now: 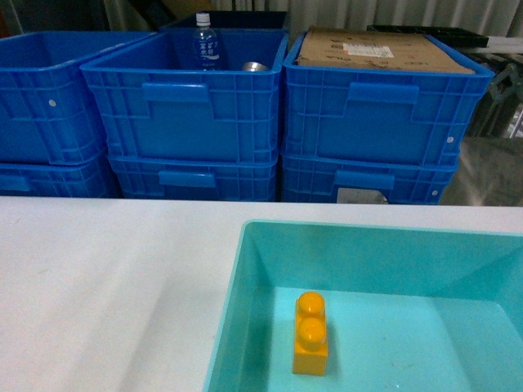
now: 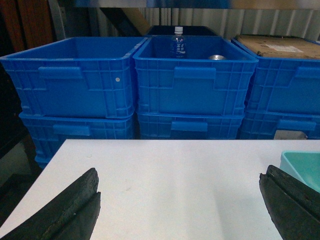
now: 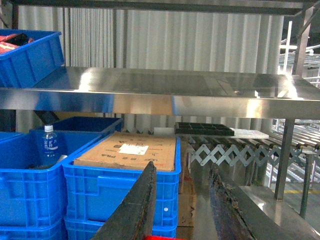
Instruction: Pick red block from blue box to shelf
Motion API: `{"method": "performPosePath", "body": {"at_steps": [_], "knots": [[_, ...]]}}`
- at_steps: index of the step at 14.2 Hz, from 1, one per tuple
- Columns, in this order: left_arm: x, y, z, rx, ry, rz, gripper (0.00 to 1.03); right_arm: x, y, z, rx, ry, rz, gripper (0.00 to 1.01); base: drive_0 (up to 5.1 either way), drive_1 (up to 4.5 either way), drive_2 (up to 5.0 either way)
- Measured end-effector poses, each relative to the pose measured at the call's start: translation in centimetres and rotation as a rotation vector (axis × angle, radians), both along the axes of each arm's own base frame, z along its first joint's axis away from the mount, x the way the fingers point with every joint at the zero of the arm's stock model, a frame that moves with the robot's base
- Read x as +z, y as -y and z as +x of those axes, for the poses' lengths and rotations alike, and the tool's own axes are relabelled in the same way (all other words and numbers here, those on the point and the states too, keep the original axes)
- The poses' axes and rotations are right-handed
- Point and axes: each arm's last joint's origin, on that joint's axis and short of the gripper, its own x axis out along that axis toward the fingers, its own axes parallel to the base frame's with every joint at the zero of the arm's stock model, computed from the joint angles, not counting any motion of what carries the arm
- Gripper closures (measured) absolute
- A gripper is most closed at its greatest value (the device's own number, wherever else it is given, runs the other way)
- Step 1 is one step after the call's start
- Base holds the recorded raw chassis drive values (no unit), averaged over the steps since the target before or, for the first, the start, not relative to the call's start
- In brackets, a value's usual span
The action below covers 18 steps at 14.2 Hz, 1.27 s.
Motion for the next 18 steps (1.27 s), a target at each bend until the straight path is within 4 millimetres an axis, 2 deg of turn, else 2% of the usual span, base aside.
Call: {"method": "performPosePath", "body": {"at_steps": [5, 18], "knots": [[0.00, -0.01, 0.00, 0.001, 0.000, 0.000, 0.05, 0.00, -0.08, 0.00, 0.006, 0.000, 0.000, 0.74, 0.0, 0.00, 0.0], [0.00, -0.01, 0.00, 0.001, 0.000, 0.000, 0.05, 0.00, -0.08, 0.00, 0.005, 0.000, 0.000, 0.74, -1.5, -1.53, -1.5]]}}
